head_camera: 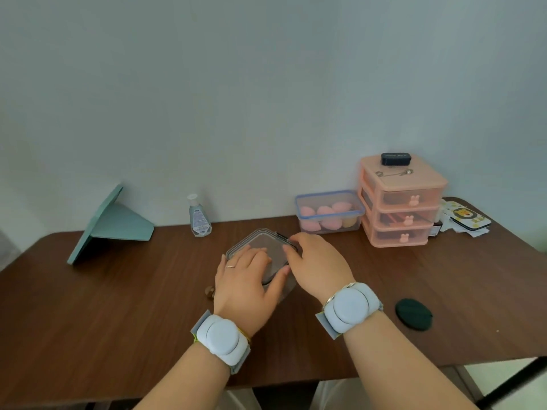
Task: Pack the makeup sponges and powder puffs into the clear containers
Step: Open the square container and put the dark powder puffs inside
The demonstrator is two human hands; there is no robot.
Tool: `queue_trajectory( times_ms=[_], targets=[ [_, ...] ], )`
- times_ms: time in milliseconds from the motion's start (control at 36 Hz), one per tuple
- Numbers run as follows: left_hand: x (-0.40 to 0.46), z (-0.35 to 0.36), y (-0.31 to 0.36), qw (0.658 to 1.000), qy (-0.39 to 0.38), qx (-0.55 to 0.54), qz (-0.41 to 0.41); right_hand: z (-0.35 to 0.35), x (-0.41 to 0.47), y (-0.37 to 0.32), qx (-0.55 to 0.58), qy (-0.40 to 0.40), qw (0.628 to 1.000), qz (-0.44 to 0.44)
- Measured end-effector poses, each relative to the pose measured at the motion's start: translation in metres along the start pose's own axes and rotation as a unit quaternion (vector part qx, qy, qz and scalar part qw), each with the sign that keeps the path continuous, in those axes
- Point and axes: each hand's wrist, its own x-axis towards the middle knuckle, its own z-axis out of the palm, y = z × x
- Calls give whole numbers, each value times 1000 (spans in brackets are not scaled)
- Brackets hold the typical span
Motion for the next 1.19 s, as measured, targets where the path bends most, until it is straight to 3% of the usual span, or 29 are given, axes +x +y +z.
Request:
queue_trajectory(
  times_ms=[167,361,444,611,778,944,1111,1194],
  targets=[
    [-2,-8,-3,996,-13,-77,-32,-4,-7,-4,67,-38,996,48],
    [3,-29,-2,988,-68,-130,-44,-1,-9,-3,35,-41,996,77],
    [8,-38,3,990,-98,-96,-30,3,-9,-3,10,-48,995,86],
    [16,-36,19,986,-146,72,34,6,-9,-4,23,-96,989,106],
    [24,-32,32,967,-220,127,6,9,-4,-6,178,-176,932,262],
    [17,-20,35,972,-209,107,-26,17,-1,0,245,-137,941,189],
    [17,-20,34,971,-216,98,-31,26,2,1,420,-139,843,306],
    [16,-19,35,971,-212,102,-31,28,1,2,416,-151,841,311]
  ],
)
